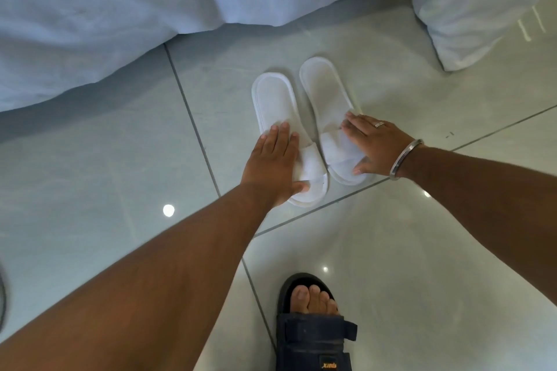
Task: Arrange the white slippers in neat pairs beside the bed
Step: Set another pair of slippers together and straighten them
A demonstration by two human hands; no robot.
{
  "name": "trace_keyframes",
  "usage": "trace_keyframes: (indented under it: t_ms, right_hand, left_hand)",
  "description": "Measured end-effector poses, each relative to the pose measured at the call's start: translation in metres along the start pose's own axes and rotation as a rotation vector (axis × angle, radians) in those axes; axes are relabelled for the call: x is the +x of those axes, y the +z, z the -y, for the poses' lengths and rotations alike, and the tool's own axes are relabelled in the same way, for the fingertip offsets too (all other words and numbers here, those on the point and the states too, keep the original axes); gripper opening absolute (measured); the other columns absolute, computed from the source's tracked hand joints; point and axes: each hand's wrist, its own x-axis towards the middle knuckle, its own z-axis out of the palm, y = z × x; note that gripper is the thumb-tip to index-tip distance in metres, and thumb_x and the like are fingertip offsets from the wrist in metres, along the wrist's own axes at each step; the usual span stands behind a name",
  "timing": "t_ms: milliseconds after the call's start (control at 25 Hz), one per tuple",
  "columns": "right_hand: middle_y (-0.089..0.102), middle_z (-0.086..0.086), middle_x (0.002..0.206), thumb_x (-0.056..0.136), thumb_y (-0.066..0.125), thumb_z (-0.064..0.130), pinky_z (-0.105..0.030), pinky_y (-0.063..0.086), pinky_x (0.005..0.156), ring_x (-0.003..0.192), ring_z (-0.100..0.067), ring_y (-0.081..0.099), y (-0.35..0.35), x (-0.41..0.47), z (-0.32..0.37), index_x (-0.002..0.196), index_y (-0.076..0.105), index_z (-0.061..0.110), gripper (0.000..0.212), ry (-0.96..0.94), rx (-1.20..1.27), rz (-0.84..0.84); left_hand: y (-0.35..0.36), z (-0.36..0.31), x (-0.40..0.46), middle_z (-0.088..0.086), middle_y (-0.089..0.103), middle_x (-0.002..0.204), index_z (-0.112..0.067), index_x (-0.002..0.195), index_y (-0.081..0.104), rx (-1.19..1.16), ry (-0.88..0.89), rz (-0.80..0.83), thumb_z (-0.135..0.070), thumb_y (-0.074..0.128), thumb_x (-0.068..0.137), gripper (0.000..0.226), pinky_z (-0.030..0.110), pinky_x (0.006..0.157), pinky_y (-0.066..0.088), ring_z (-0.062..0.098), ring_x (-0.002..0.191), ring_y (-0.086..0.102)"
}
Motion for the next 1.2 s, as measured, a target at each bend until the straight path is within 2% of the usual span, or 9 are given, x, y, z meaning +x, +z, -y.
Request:
trace_keyframes:
  t_ms: [120,240,400,600,920,1120,1200]
  right_hand:
    - [0.018,-0.017,0.157,0.061,0.084,0.035,-0.047,0.035,0.108,0.14,-0.035,0.029,0.003,-0.006,-0.016,0.146,0.022,0.007,0.109,0.034,0.011,0.022]
    - [0.012,-0.014,0.159,0.064,0.083,0.028,-0.045,0.033,0.11,0.143,-0.032,0.023,0.008,-0.012,-0.027,0.147,0.017,0.009,0.107,0.084,0.055,0.027]
    - [0.001,-0.014,0.16,0.071,0.079,0.021,-0.042,0.022,0.117,0.147,-0.029,0.009,0.015,-0.017,-0.041,0.149,0.008,0.009,0.106,0.176,0.162,0.06]
    - [-0.005,-0.017,0.159,0.075,0.076,0.014,-0.038,0.008,0.119,0.147,-0.033,-0.001,0.02,-0.019,-0.046,0.149,0.002,0.006,0.105,0.186,0.18,0.11]
    - [-0.005,-0.018,0.159,0.073,0.075,0.008,-0.035,0.005,0.118,0.147,-0.032,-0.004,0.017,-0.016,-0.043,0.148,0.002,0.006,0.104,0.205,0.198,0.108]
    - [-0.008,-0.015,0.159,0.077,0.072,0.009,-0.043,0.011,0.12,0.146,-0.033,-0.005,0.016,-0.016,-0.042,0.149,-0.001,0.008,0.102,0.213,0.198,0.158]
    - [-0.004,-0.012,0.16,0.078,0.067,0.012,-0.047,0.014,0.118,0.147,-0.032,0.0,0.007,-0.023,-0.041,0.149,0.0,0.01,0.098,0.225,0.192,0.145]
  left_hand:
    - [0.005,-0.019,0.015,0.012,-0.015,0.165,-0.011,0.157,-0.002,-0.014,0.01,-0.007,-0.062,0.06,0.085,0.108,0.038,0.123,-0.008,0.027,0.151,-0.015]
    - [0.009,-0.032,0.028,0.013,-0.015,0.165,-0.011,0.157,-0.003,-0.009,0.013,-0.014,-0.064,0.058,0.085,0.108,0.039,0.122,-0.008,0.027,0.151,-0.015]
    - [0.013,-0.046,0.041,0.014,-0.016,0.165,-0.009,0.157,-0.004,-0.004,0.003,-0.02,-0.064,0.056,0.086,0.108,0.041,0.123,-0.007,0.028,0.151,-0.016]
    - [0.008,-0.056,0.055,0.015,-0.013,0.165,-0.008,0.157,-0.002,-0.001,0.04,-0.01,-0.063,0.061,0.084,0.111,0.04,0.122,-0.006,0.029,0.152,-0.013]
    - [0.01,-0.055,0.055,0.015,-0.014,0.165,-0.008,0.157,-0.003,0.011,0.038,-0.001,-0.063,0.061,0.084,0.111,0.04,0.122,-0.007,0.028,0.152,-0.014]
    - [0.011,-0.056,0.057,0.016,-0.015,0.165,-0.008,0.156,-0.005,0.026,0.041,0.031,-0.063,0.06,0.084,0.111,0.041,0.123,-0.007,0.029,0.151,-0.015]
    - [0.007,-0.053,0.055,0.015,-0.017,0.164,-0.009,0.156,-0.008,0.027,0.061,0.056,-0.066,0.058,0.083,0.114,0.044,0.123,-0.008,0.028,0.151,-0.017]
